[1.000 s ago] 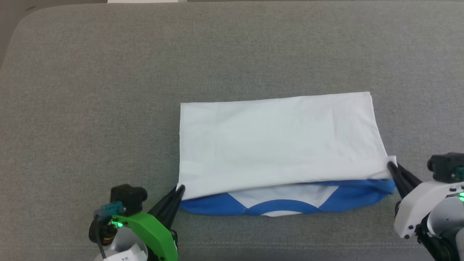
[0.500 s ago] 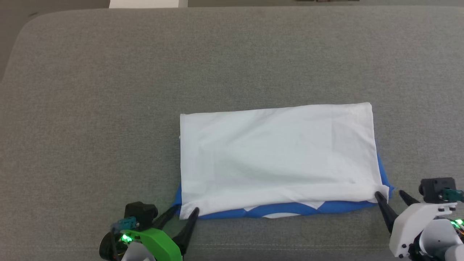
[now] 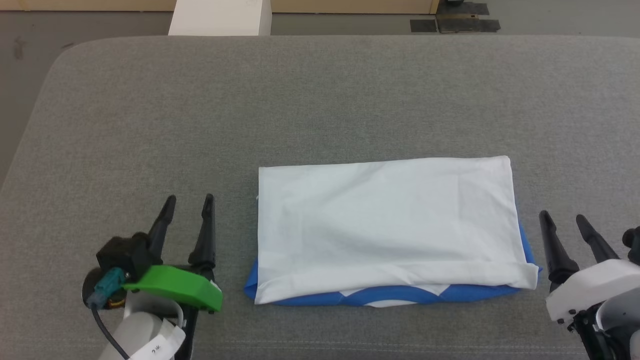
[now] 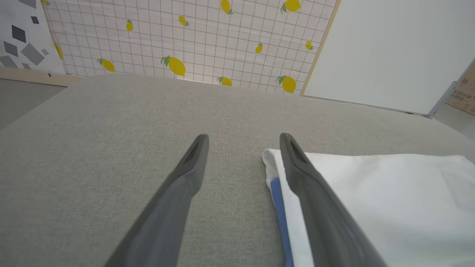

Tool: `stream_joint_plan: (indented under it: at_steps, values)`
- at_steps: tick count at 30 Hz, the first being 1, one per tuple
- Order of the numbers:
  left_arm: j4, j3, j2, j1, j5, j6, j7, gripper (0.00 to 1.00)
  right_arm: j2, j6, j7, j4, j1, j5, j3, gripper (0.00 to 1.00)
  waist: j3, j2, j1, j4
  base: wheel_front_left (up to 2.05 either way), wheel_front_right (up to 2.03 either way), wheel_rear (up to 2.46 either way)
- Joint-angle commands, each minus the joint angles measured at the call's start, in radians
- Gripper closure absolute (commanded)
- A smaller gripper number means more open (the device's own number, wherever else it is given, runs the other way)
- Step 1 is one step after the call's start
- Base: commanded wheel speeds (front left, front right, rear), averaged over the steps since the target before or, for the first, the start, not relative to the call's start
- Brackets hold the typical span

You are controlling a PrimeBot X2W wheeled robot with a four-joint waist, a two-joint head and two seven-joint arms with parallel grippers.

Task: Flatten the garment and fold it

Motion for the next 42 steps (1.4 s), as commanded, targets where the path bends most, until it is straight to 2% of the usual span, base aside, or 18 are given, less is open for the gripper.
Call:
stream_joint_plan:
  at_steps: [1,5,13,23,30,31,32,33,35,36,42]
  values:
    - [-0.004,0.016,-0.004,-0.034,0.034,0.007,-0.007,0.0,0.009,-0.002,-0.01,0.004,-0.029,0.01,-0.009,0.0,-0.002,0.0,0.0001,0.004,0.0,0.0,0.0]
    - [-0.038,0.09,-0.042,-0.066,0.102,0.014,-0.008,0.0,0.023,-0.002,-0.004,0.05,-0.08,0.016,-0.025,0.0,0.001,0.0,0.0001,0.006,0.0,0.0,0.0]
    - [-0.022,0.209,-0.109,-0.081,0.186,-0.024,-0.009,0.0,0.029,-0.002,0.117,0.274,-0.22,0.057,-0.069,0.0,0.03,0.0,0.0001,-0.004,0.0,0.0,0.0]
    - [-0.006,0.283,-0.175,-0.067,0.246,-0.085,-0.009,0.0,0.029,-0.002,0.29,0.549,-0.385,0.035,-0.107,0.0,0.053,0.0,0.0001,0.006,0.0,0.0,0.0]
    - [0.003,0.308,-0.197,-0.066,0.273,-0.113,-0.009,0.0,0.029,-0.002,0.386,0.673,-0.439,0.068,-0.087,0.0,0.066,0.0,0.0001,0.021,0.0,0.0,0.0]
    - [0.004,0.312,-0.2,-0.066,0.276,-0.116,-0.009,0.0,0.029,-0.002,0.402,0.689,-0.441,0.084,-0.079,0.09,0.066,0.0,0.0001,0.022,0.0,0.0,0.0]
    - [0.004,0.315,-0.202,-0.065,0.279,-0.118,-0.009,0.0,0.029,-0.002,0.413,0.698,-0.442,0.098,-0.072,0.44,0.066,0.0,0.0001,0.022,0.0,0.0,0.0]
    - [0.004,0.319,-0.204,-0.064,0.281,-0.121,-0.009,0.0,0.029,-0.002,0.423,0.707,-0.442,0.118,-0.059,0.55,0.066,0.0,0.0001,0.023,0.0,0.0,0.0]
    - [0.005,0.325,-0.208,-0.061,0.286,-0.125,-0.009,0.0,0.029,-0.002,0.417,0.707,-0.439,0.151,-0.045,0.91,0.065,0.0,0.0001,0.022,0.0,0.0,0.0]
    - [0.006,0.328,-0.209,-0.059,0.287,-0.127,-0.009,0.0,0.029,-0.002,0.407,0.703,-0.436,0.154,-0.04,1.0,0.064,0.0,0.0001,0.021,0.0,0.0,0.0]
    - [0.012,0.34,-0.217,-0.047,0.299,-0.138,-0.009,0.0,0.029,-0.002,0.325,0.65,-0.405,0.116,-0.086,1.0,0.047,0.0,0.0001,0.009,0.0,0.0,0.0]
